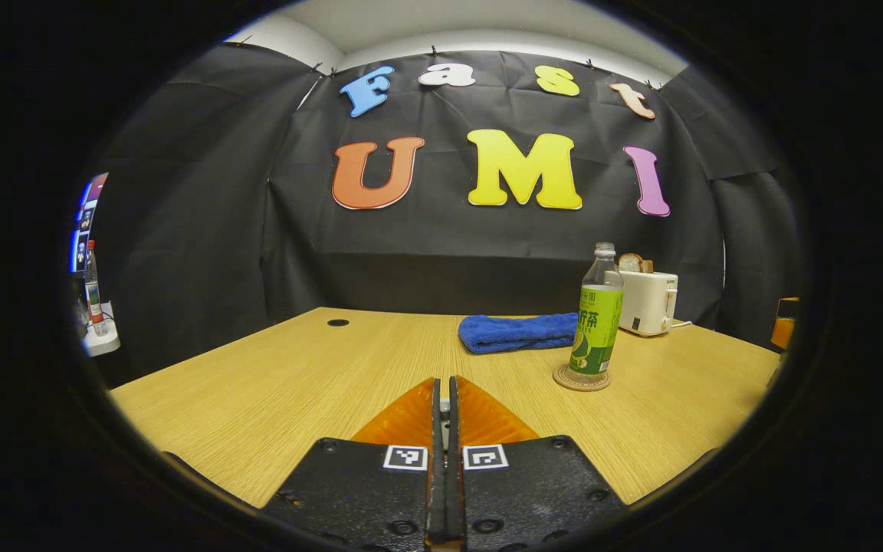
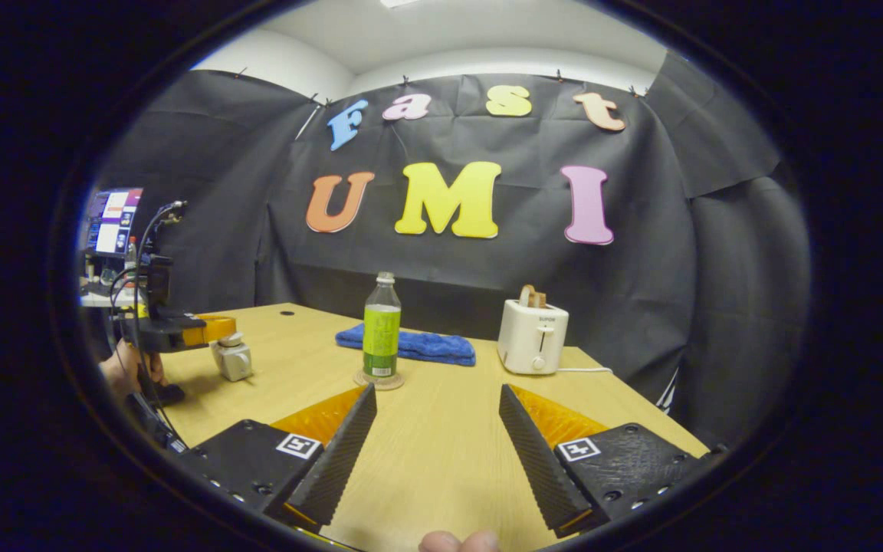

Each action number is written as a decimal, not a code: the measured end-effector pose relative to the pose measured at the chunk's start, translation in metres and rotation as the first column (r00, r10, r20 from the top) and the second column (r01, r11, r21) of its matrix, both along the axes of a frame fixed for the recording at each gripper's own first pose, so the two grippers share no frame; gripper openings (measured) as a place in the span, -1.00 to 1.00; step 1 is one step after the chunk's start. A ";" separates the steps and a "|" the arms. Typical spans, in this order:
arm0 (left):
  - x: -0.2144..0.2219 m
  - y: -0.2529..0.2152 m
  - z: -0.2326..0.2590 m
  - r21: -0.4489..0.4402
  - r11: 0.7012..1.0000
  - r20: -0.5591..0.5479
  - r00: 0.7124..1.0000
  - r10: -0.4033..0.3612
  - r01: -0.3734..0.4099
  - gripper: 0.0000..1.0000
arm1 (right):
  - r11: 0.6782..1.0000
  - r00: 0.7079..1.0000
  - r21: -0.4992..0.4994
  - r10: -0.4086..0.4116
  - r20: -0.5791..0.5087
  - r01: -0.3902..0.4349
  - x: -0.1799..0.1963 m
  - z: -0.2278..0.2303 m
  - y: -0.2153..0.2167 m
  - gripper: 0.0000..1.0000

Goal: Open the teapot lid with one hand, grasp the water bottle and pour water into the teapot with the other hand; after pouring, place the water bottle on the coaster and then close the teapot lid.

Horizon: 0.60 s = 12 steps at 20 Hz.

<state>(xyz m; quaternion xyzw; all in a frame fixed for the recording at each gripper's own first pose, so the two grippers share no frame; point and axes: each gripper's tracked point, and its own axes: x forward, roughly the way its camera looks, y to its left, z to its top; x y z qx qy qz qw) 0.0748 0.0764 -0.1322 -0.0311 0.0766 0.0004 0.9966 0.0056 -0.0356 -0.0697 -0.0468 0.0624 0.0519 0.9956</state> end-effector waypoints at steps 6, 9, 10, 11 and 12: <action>-0.003 0.000 0.000 0.023 1.000 -0.008 1.000 0.017 -0.017 -0.94 | 1.000 1.000 0.019 0.012 0.004 -0.012 -0.002 -0.001 0.001 0.97; -0.001 0.002 -0.004 0.046 0.998 -0.026 0.999 0.036 -0.035 -0.86 | 0.999 1.000 0.035 0.010 0.009 -0.011 -0.003 0.001 0.001 0.99; 0.000 0.000 -0.008 0.044 0.999 -0.039 0.999 0.033 -0.031 -0.86 | 0.999 1.000 0.040 0.009 0.011 -0.010 -0.002 0.001 0.000 0.92; 0.000 -0.001 -0.008 0.044 0.998 -0.042 0.999 0.035 -0.034 -0.84 | 0.999 1.000 0.043 0.008 0.013 -0.008 -0.002 0.003 -0.001 0.92; 0.000 -0.001 -0.006 0.051 0.998 -0.041 0.998 0.041 -0.039 -0.84 | 0.999 1.000 0.045 0.005 0.016 -0.006 -0.003 0.003 -0.002 0.92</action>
